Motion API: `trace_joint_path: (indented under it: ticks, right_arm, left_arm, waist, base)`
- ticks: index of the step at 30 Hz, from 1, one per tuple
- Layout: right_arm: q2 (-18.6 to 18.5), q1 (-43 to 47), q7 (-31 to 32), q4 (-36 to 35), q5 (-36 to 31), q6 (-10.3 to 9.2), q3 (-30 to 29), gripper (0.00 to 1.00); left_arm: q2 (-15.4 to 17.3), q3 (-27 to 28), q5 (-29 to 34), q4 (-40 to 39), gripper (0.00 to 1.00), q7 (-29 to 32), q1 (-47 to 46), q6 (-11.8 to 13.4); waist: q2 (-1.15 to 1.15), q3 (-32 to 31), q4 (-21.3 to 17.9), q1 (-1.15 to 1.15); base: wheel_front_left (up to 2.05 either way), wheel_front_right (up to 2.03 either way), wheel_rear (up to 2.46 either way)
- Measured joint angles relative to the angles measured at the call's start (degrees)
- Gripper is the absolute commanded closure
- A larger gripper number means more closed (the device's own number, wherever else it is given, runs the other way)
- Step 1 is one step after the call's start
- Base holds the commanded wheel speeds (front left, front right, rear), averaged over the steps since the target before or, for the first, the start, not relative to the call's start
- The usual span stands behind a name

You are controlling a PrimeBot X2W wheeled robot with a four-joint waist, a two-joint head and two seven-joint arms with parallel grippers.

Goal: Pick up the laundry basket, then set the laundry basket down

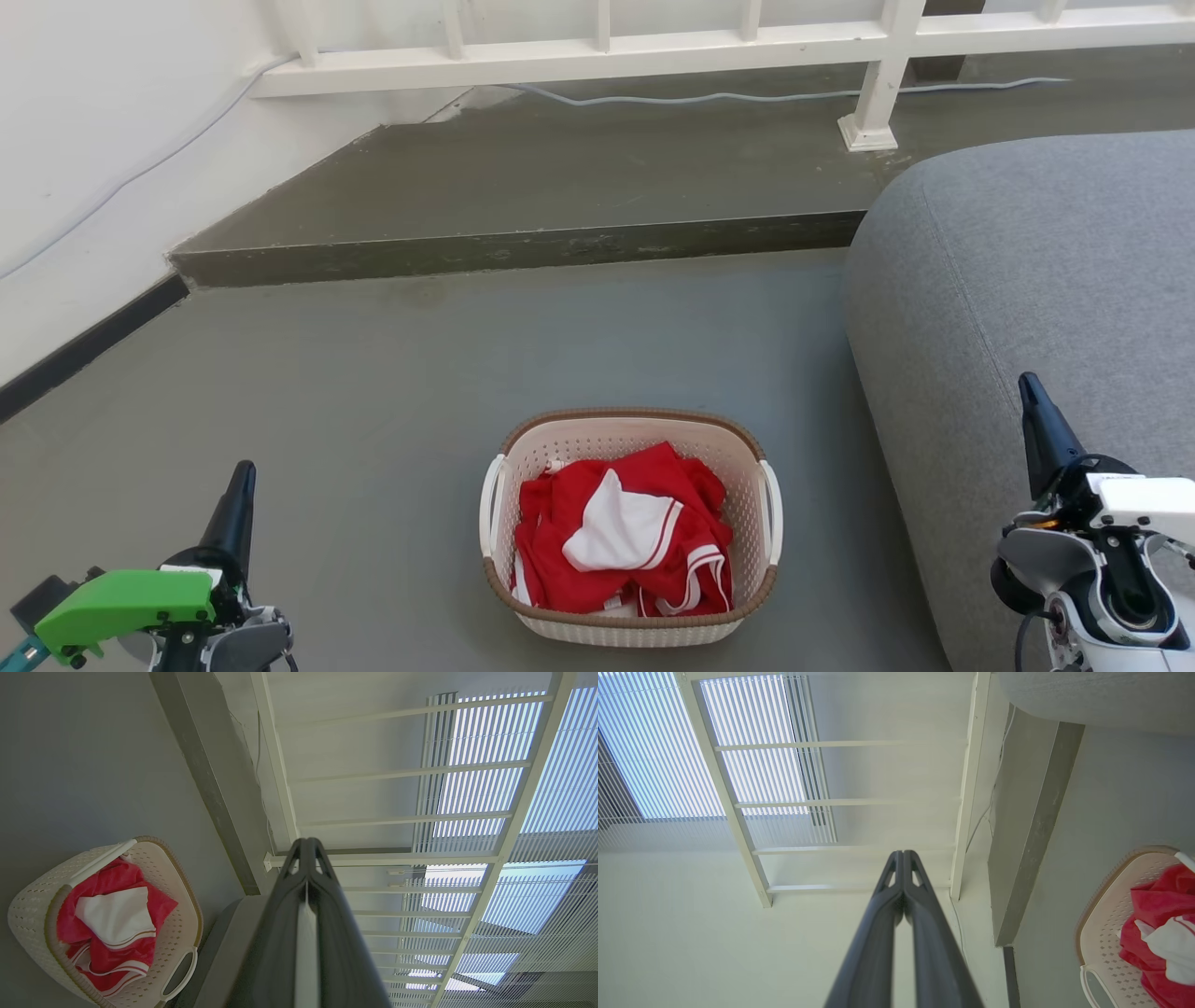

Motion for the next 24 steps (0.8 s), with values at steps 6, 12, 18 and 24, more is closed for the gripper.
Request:
trace_joint_path:
  ticks: [6,12,18,24]
  right_arm:
    - [0.0,0.0,0.1,0.1,1.6,0.01,-0.6,1.0]
    - [0.1,0.0,0.1,0.2,1.8,0.02,-0.6,1.0]
    - [0.1,0.0,0.1,0.3,1.8,0.02,-0.6,1.0]
    - [0.1,0.0,0.1,0.3,1.8,0.03,-0.6,1.0]
  left_arm:
    - [0.0,0.4,-1.8,0.0,1.0,0.4,-0.5,0.0]
    - [-0.1,0.5,-1.8,0.0,1.0,0.4,-0.9,0.0]
    - [-0.1,0.5,-1.8,0.0,1.0,0.4,-0.9,0.0]
    - [-0.1,0.5,-1.8,0.0,1.0,0.4,-0.9,0.0]
  waist:
    - [0.0,0.0,0.0,0.0]
    - [0.0,0.0,0.0,0.0]
    - [0.0,0.0,0.0,0.0]
    - [0.0,0.0,0.0,0.0]
  base:
    - [0.0,0.0,0.0]
    - [0.0,0.0,0.0]
    - [0.0,0.0,0.0]
    - [0.0,0.0,0.0]
